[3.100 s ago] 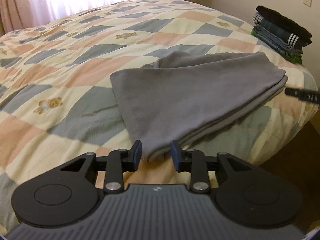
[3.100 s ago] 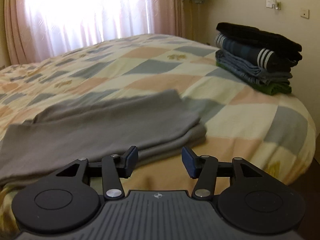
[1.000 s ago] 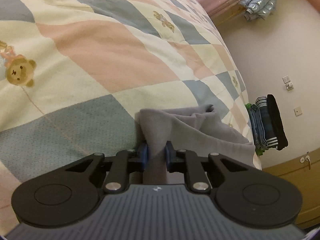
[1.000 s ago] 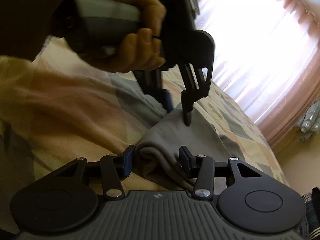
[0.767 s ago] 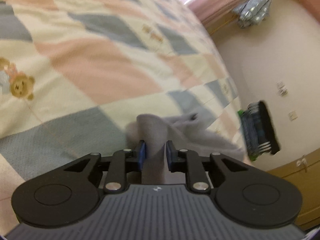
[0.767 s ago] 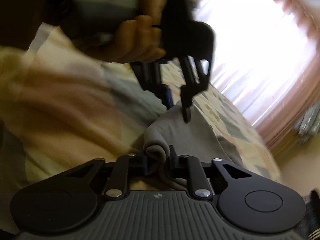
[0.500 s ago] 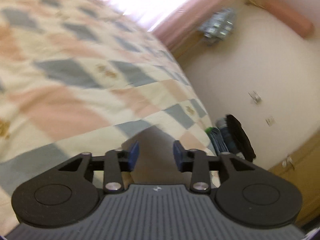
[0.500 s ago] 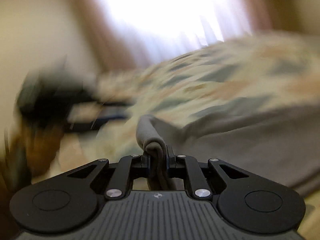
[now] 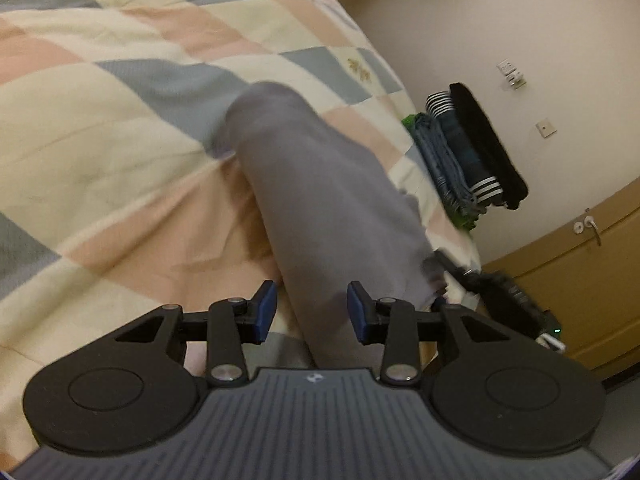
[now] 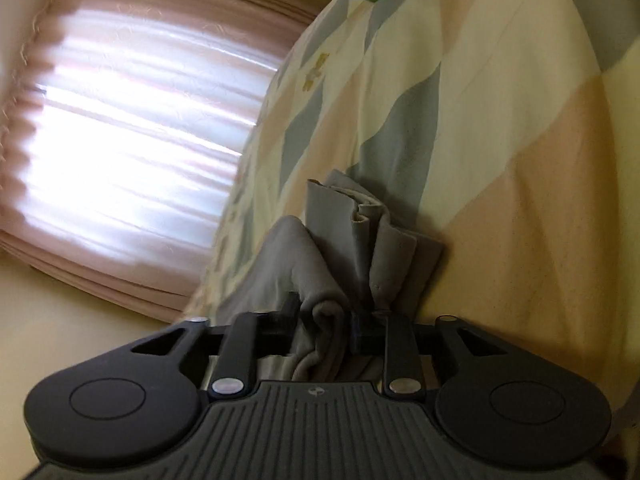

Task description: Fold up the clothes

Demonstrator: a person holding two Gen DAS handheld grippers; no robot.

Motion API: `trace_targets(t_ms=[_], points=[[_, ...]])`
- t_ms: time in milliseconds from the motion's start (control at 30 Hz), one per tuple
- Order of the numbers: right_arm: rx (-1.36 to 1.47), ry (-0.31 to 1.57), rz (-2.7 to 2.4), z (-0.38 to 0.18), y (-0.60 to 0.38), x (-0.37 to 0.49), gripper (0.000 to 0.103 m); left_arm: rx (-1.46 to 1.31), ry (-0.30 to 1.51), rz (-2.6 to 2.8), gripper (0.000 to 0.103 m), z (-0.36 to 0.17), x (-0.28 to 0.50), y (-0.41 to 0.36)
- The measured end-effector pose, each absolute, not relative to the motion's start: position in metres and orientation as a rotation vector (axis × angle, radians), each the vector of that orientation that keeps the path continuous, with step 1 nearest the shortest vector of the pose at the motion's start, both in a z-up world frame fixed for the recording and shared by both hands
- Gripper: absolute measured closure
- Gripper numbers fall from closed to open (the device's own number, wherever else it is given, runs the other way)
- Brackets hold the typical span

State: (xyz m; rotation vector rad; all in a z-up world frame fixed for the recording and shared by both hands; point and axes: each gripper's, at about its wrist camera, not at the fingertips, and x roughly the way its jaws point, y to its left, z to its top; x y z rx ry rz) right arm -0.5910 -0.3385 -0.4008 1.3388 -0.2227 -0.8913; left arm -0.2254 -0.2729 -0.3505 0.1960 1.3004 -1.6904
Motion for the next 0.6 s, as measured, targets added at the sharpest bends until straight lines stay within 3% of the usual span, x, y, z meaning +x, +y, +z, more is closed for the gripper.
trace_targets(t_ms=[33, 100, 133, 367, 500, 600], points=[[1.326, -0.241, -0.89, -0.399, -0.342, -0.592, 0.06, 0.201, 1.295, -1.688, 0.071, -0.35, -0.226, -0.272], [1.262, -0.205, -0.909, -0.39, -0.345, -0.59, 0.087, 0.2, 1.279, -1.69, 0.071, -0.347, -0.228, -0.271], [1.207, -0.171, -0.919, -0.382, -0.346, -0.587, 0.09, 0.197, 1.272, -1.695, 0.071, -0.345, -0.228, -0.271], [0.888, -0.093, -1.019, -0.328, -0.331, -0.586, 0.091, 0.236, 1.238, -1.73, 0.071, -0.34, -0.247, -0.279], [0.969, -0.08, -1.082, -0.359, -0.321, -0.609, 0.091, 0.267, 1.247, -1.726, 0.072, -0.345, -0.254, -0.282], [1.01, -0.056, -1.107, -0.384, -0.315, -0.607, 0.09, 0.304, 1.143, -1.762, 0.072, -0.335, -0.266, -0.284]])
